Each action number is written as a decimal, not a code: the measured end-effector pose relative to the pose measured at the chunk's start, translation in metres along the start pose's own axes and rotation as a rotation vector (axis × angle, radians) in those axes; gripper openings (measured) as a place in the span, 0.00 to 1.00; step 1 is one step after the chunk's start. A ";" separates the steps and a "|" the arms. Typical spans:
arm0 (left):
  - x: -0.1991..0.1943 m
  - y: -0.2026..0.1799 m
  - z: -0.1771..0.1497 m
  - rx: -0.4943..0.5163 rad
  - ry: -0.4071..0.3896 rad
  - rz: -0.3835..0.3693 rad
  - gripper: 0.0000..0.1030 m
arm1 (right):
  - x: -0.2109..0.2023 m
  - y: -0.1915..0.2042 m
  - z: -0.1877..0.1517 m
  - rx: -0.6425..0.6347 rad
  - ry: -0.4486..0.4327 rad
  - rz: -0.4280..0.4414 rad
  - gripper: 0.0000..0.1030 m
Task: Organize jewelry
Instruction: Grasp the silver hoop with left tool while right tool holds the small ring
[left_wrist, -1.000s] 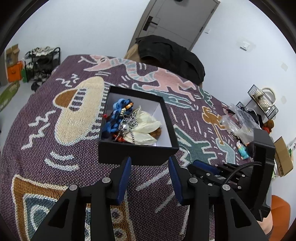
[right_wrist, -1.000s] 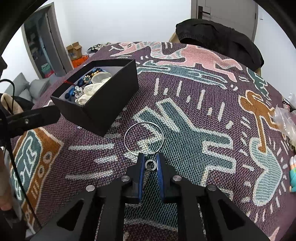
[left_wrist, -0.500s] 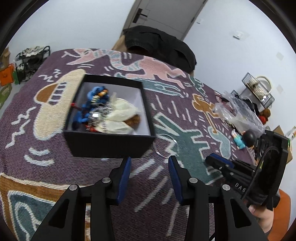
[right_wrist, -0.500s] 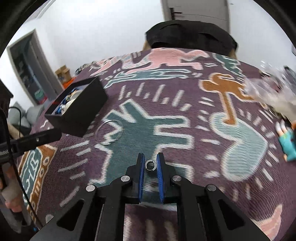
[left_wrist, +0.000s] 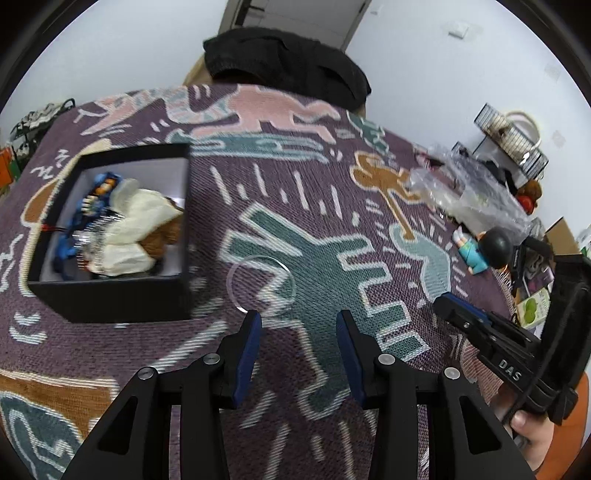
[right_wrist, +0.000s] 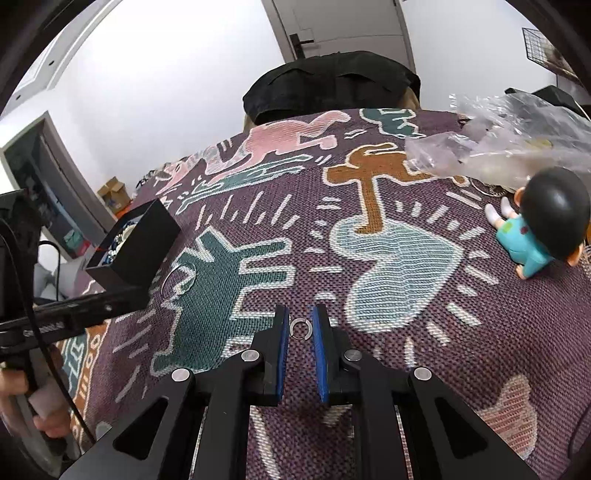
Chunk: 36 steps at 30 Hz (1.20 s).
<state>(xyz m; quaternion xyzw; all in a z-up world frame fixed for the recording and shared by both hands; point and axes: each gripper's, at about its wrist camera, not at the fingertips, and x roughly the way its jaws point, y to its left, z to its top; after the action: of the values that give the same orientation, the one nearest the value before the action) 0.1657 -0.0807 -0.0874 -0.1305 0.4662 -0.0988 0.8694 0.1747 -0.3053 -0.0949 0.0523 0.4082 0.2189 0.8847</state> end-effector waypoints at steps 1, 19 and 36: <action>0.005 -0.003 0.001 0.004 0.008 0.012 0.44 | -0.001 -0.001 0.000 0.003 -0.002 0.001 0.14; 0.027 0.000 0.015 0.040 -0.023 0.264 0.72 | -0.002 -0.010 -0.007 0.028 -0.006 0.013 0.14; 0.046 -0.017 0.016 0.105 -0.023 0.318 0.51 | -0.001 -0.015 -0.011 0.052 -0.005 0.021 0.14</action>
<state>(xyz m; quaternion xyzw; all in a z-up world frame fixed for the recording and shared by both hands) 0.2027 -0.1079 -0.1096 -0.0104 0.4653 0.0173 0.8849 0.1710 -0.3207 -0.1054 0.0801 0.4109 0.2171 0.8818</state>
